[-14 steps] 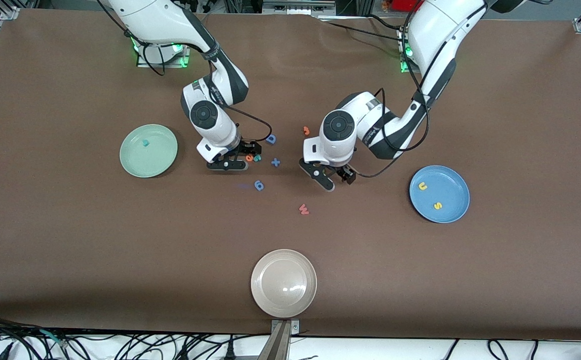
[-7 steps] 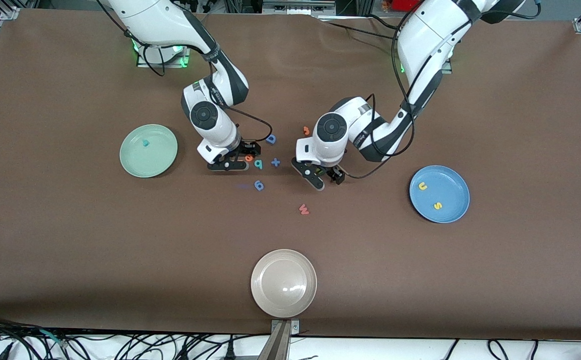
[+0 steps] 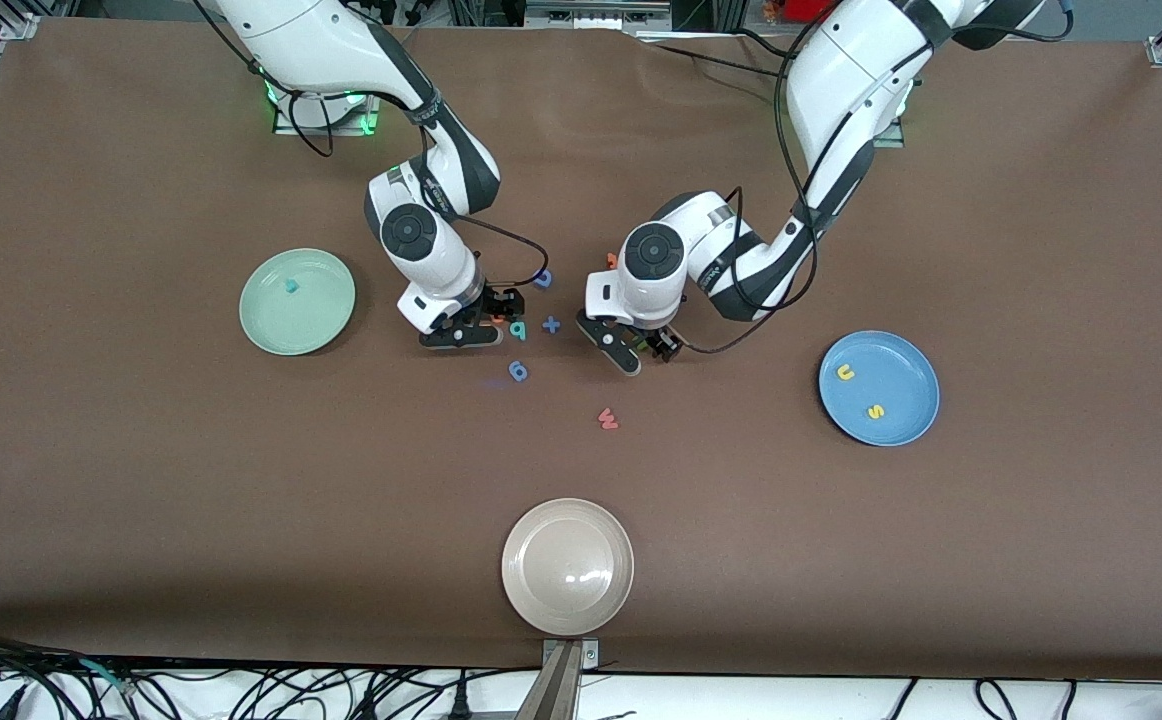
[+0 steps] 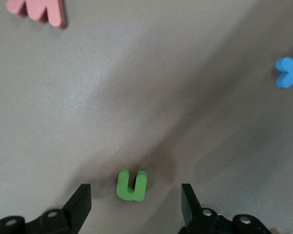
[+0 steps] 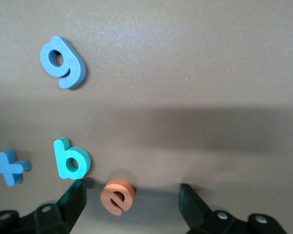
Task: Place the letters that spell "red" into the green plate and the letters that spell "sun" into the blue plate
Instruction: 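Reach the left gripper to the green u while the right gripper reaches e, then carry the green u to the blue plate while the right gripper carries e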
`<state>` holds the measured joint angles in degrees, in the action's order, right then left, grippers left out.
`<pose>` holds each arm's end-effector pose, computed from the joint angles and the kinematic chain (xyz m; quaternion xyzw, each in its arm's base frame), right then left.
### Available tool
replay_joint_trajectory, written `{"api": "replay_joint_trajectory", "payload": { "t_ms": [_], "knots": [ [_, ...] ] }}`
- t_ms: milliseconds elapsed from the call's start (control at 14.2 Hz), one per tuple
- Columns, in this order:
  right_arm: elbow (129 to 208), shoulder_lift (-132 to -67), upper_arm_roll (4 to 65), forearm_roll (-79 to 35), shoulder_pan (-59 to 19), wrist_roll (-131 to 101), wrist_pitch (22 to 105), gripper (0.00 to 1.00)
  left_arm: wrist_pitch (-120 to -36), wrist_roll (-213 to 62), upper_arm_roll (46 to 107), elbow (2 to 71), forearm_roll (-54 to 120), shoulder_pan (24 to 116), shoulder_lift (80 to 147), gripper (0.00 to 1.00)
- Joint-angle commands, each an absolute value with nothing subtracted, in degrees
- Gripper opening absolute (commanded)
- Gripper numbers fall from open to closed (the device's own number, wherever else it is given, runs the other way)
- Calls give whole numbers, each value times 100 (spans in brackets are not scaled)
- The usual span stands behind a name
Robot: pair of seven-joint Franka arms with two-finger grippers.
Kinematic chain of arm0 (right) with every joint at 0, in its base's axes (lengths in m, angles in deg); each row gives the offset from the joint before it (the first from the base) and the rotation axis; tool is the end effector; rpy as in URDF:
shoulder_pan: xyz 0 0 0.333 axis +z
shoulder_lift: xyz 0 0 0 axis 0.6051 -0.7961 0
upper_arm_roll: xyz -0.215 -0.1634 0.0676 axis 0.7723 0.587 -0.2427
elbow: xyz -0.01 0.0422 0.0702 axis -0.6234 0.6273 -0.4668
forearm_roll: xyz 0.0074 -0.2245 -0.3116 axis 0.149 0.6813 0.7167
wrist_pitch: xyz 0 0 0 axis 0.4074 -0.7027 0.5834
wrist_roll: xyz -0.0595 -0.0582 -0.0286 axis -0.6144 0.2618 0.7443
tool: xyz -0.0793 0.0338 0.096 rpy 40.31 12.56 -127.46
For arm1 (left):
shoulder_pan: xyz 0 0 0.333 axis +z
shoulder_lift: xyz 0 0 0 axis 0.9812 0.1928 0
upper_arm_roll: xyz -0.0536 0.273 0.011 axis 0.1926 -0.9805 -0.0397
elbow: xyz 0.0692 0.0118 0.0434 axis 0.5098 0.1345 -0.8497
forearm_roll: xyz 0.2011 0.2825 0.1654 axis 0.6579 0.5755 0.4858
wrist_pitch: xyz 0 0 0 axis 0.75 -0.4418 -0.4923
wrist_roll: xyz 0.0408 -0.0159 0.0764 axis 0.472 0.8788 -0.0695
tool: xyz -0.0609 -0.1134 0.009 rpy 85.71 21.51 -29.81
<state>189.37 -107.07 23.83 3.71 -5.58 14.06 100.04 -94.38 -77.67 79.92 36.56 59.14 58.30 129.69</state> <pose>0.4519 0.3349 0.1168 -0.9974 -0.0174 0.0257 0.0645 0.4728 -0.4085 0.1301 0.9208 -0.3873 -0.0462 0.0054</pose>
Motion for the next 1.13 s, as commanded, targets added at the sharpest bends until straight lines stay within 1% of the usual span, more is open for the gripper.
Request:
{"api": "replay_joint_trajectory", "payload": {
  "t_ms": [0, 71, 212, 283, 353, 424, 565, 636, 848, 1059],
  "knots": [
    [18792, -10961, 2401, 368, -498, 1308, 10223, 76, -9438, -7716, 7970, 3527, 6132, 5788, 13071, 65],
    [18800, -10979, 2401, 368, -472, 1308, 10267, 72, -9438, -7716, 7970, 3527, 6132, 5788, 13071, 52],
    [18801, -10997, 2410, 368, -454, 1308, 10267, 53, -9429, -7708, 7970, 3527, 6124, 5797, 13053, 26],
    [18801, -10997, 2401, 368, -454, 1300, 10267, 44, -9412, -7699, 7970, 3527, 6124, 5805, 13036, 17],
    [18801, -10997, 2401, 368, -454, 1300, 10267, 35, -9394, -7673, 7970, 3509, 6115, 5805, 13027, 12],
    [18801, -10997, 2401, 368, -454, 1300, 10258, 22, -9377, -7646, 7970, 3509, 6115, 5840, 13009, 9],
    [18801, -10997, 2401, 368, -454, 1300, 10250, 11, -9324, -7646, 7970, 3500, 6106, 5893, 12904, 8],
    [18801, -10997, 2401, 368, -454, 1308, 10241, 8, -9202, -7646, 7961, 3492, 6106, 5937, 12825, 8],
    [18801, -10997, 2401, 368, -454, 1317, 10241, 8, -8588, -7734, 7969, 3465, 6115, 6296, 12422, 8],
    [18792, -10988, 2401, 368, -454, 1309, 10241, 4, -7875, -8337, 7970, 3465, 6115, 6770, 12078, 10]
  ]
}}
